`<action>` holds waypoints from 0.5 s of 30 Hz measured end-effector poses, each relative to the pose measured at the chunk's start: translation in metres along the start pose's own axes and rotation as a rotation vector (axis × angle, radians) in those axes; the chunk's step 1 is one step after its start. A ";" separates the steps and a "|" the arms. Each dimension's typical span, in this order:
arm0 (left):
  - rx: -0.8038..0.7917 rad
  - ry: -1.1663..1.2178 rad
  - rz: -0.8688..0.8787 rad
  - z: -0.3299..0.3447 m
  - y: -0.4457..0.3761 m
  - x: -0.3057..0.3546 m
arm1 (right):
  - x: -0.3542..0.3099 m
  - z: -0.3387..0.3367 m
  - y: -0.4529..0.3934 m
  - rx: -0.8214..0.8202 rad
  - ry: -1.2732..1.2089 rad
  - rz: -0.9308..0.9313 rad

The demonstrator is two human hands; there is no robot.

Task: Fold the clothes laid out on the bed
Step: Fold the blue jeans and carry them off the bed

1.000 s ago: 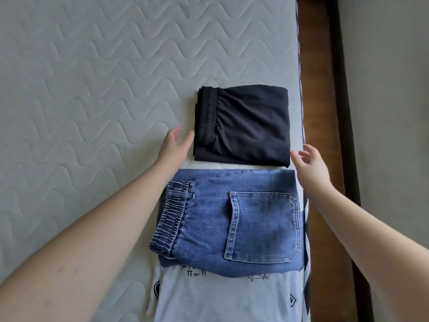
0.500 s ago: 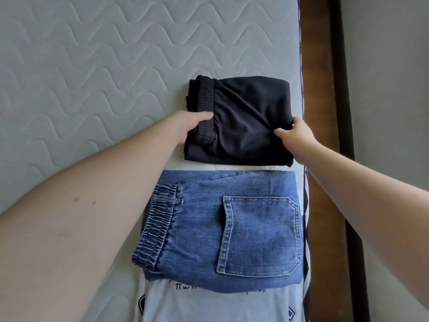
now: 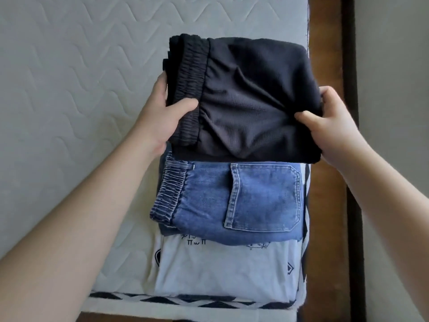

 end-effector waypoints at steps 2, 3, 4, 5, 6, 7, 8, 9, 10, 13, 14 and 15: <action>-0.021 0.047 -0.030 -0.004 0.029 -0.008 | 0.010 0.001 0.030 -0.022 -0.015 -0.001; -0.030 0.067 -0.039 -0.006 0.042 -0.014 | 0.016 0.002 0.045 -0.025 -0.024 -0.005; -0.041 0.088 -0.048 -0.009 0.053 -0.022 | 0.025 0.003 0.059 -0.029 -0.032 -0.004; -0.055 0.104 -0.062 -0.010 0.064 -0.031 | 0.035 0.005 0.073 -0.031 -0.044 0.003; -0.071 0.108 -0.079 -0.011 0.074 -0.040 | 0.045 0.006 0.086 -0.029 -0.061 0.019; -0.084 0.093 -0.098 -0.012 0.082 -0.052 | 0.056 0.009 0.097 -0.031 -0.075 0.038; -0.092 0.068 -0.125 -0.012 0.090 -0.063 | 0.066 0.011 0.106 -0.037 -0.073 0.061; -0.095 0.038 -0.158 -0.012 0.097 -0.077 | 0.077 0.014 0.114 -0.046 -0.051 0.084; -0.091 0.004 -0.198 -0.012 0.103 -0.091 | 0.089 0.017 0.120 -0.056 -0.013 0.112; -0.078 -0.249 -0.298 -0.011 0.116 -0.125 | 0.117 0.024 0.132 -0.054 0.110 0.229; -0.073 -0.369 -0.310 -0.010 0.118 -0.129 | 0.123 0.026 0.133 -0.045 0.134 0.270; -0.064 -0.475 -0.306 -0.009 0.118 -0.131 | 0.125 0.028 0.133 -0.037 0.147 0.296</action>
Point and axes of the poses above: each hand's wrist, its own y-axis away from the middle knuckle, its own z-axis out of the palm, x = y × z, the point moved 5 cm from there along -y, towards the middle knuckle, and after that the axes turned 4 degrees about z, right-handed, at the moved point
